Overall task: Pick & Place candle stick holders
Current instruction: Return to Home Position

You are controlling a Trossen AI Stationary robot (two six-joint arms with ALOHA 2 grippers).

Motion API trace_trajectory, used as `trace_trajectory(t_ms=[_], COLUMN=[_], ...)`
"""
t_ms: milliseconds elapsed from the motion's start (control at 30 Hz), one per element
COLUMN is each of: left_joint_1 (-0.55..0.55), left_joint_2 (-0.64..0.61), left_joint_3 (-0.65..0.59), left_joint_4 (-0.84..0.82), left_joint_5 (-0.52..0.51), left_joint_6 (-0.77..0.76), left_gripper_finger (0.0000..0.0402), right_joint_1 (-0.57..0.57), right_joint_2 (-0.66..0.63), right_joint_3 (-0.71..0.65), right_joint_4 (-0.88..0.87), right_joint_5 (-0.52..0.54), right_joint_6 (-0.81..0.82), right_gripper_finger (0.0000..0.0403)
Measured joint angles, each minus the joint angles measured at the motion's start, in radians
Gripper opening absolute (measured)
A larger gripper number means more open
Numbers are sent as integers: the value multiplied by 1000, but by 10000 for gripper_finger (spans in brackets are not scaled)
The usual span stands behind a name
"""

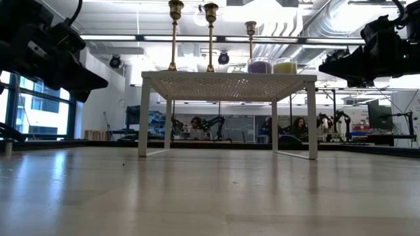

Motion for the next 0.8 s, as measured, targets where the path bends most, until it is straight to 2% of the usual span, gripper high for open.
trace_trajectory(t_ms=[533, 800], left_joint_1=[0, 0], left_joint_2=[-5, -133], left_joint_3=[0, 0], left_joint_4=[0, 3], left_joint_5=[3, 2], left_joint_6=[-11, -11], left_gripper_finger=[0, 0], right_joint_1=[0, 0], right_joint_2=[0, 0], right_joint_3=[0, 0], right_joint_4=[0, 0], right_joint_5=[0, 0], right_joint_6=[0, 0], right_gripper_finger=[0, 0])
